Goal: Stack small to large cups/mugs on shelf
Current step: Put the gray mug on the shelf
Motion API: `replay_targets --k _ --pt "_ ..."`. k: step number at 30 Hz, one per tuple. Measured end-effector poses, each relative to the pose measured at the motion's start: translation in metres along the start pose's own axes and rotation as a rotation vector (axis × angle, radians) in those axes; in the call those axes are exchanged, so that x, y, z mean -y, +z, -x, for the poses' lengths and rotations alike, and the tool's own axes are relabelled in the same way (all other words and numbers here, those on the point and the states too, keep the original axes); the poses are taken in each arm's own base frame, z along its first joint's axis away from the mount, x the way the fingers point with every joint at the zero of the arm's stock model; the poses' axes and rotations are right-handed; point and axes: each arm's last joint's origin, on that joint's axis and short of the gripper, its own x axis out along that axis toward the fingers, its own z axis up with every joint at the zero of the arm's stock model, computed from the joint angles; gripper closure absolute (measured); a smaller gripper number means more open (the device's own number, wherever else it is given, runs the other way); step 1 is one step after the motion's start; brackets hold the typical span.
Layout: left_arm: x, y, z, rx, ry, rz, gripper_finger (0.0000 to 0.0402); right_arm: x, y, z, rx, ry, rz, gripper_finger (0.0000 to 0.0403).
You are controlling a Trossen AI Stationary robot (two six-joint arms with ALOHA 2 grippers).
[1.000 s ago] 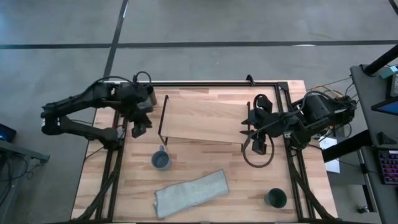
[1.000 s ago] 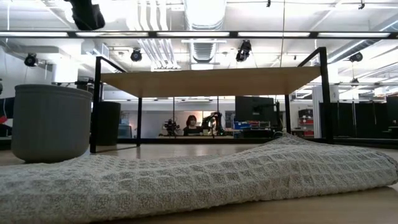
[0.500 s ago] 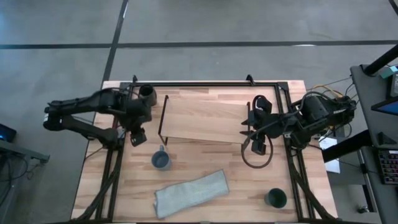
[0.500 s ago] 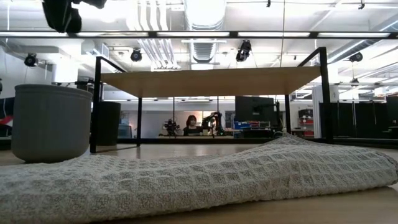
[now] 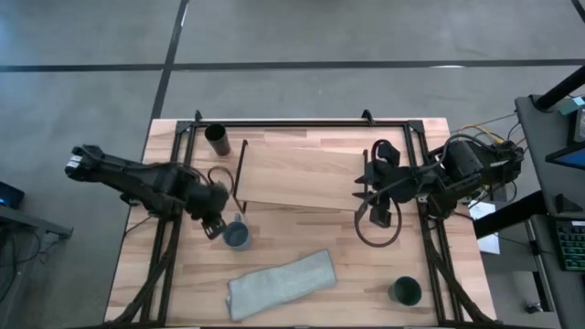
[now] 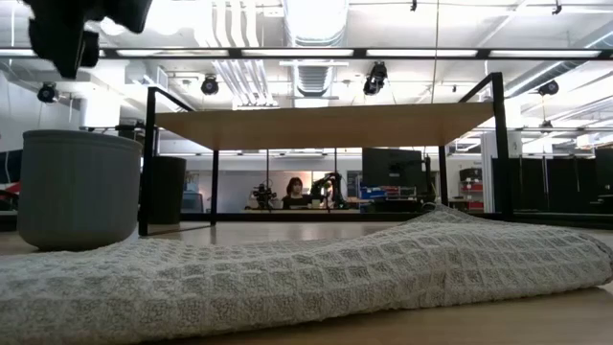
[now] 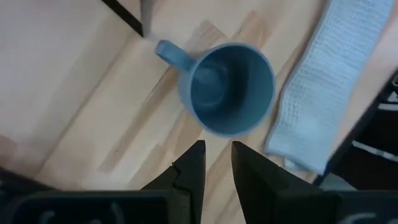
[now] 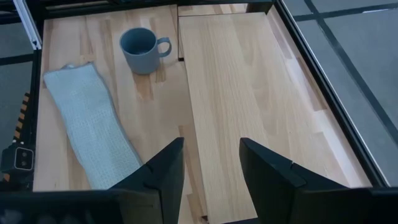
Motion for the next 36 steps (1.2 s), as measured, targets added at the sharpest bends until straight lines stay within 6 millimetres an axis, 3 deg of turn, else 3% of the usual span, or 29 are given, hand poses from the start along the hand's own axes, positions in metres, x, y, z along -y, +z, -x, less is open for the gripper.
replay_targets --k 10,27,36 --pt "-0.002 -0.004 -0.033 0.087 0.026 0.036 0.0338 0.000 0.000 0.000 0.000 0.000 0.003 0.0254" --pt "0.005 0.003 -0.080 0.003 0.135 0.054 0.0338 0.000 0.000 0.000 0.000 0.000 0.010 0.0254" --pt "0.006 0.004 -0.084 -0.002 0.161 0.031 0.0339 0.000 0.000 0.000 0.000 0.000 0.011 0.0254"
